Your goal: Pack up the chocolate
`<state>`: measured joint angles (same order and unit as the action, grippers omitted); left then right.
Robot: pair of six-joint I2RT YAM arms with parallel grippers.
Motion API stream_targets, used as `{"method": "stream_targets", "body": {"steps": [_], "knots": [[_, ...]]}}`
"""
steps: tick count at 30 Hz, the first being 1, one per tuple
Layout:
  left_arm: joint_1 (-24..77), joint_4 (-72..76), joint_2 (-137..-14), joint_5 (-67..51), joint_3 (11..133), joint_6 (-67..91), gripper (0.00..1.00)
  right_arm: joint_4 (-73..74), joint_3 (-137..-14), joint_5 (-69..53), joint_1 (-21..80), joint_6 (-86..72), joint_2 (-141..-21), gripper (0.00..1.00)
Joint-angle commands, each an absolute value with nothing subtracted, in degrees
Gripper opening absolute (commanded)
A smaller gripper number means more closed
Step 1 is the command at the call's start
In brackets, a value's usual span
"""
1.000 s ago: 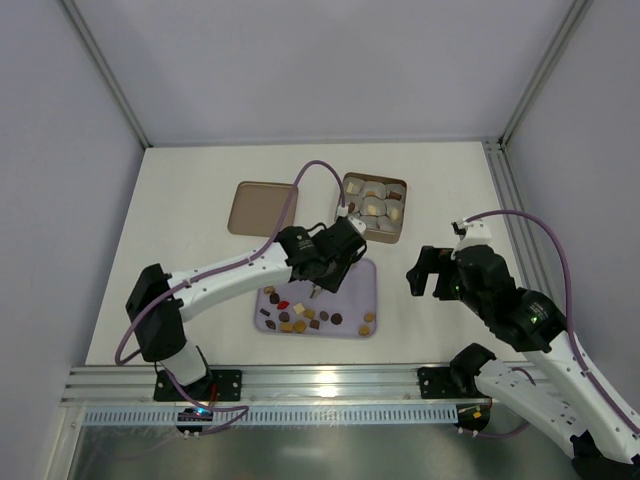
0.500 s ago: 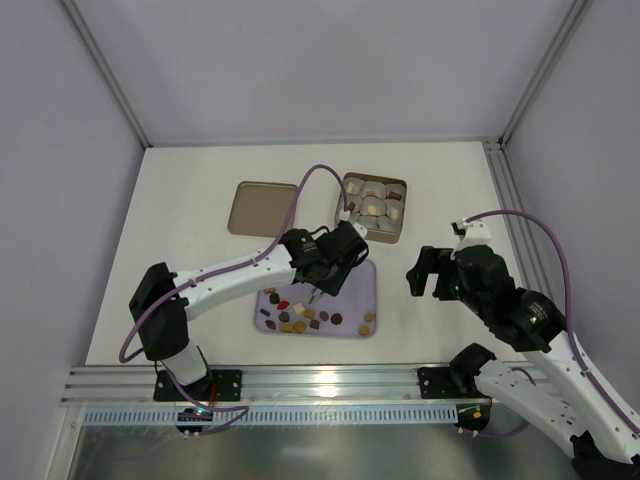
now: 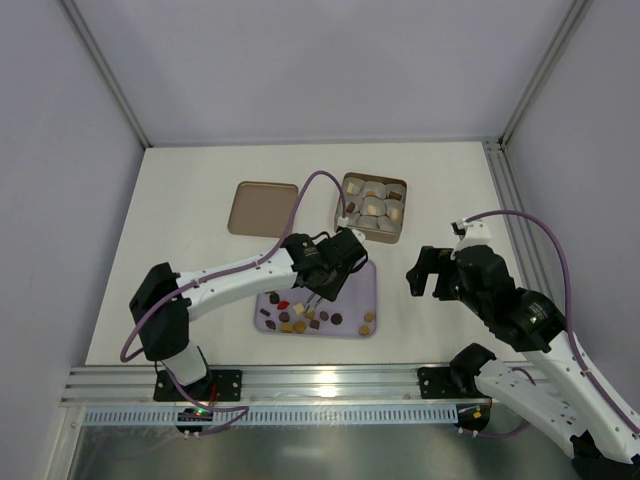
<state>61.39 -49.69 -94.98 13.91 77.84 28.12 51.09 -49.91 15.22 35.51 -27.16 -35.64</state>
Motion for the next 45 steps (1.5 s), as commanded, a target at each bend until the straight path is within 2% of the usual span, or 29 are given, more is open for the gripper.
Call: {"method": "stream_targets", "body": {"steps": [1, 35, 40, 45], "knots": [[61.61, -48.60, -93.08, 14.24, 77.61, 28.83, 0.36, 49.75, -49.92, 15.29, 35.33, -27.25, -35.51, 1.00], [62.23, -48.08, -93.25, 15.47, 76.11, 28.74, 0.36, 49.75, -49.66, 15.38, 35.33, -27.42, -34.89, 1.00], [62.23, -48.60, -92.90, 15.64, 76.29, 28.65, 0.31, 49.75, -49.57, 15.38, 35.42, -27.51, -34.72, 1.00], [62.23, -49.57, -91.85, 15.64, 76.38, 28.74, 0.31, 49.83, -49.66, 15.29, 35.42, -27.60, -34.72, 1.00]]}}
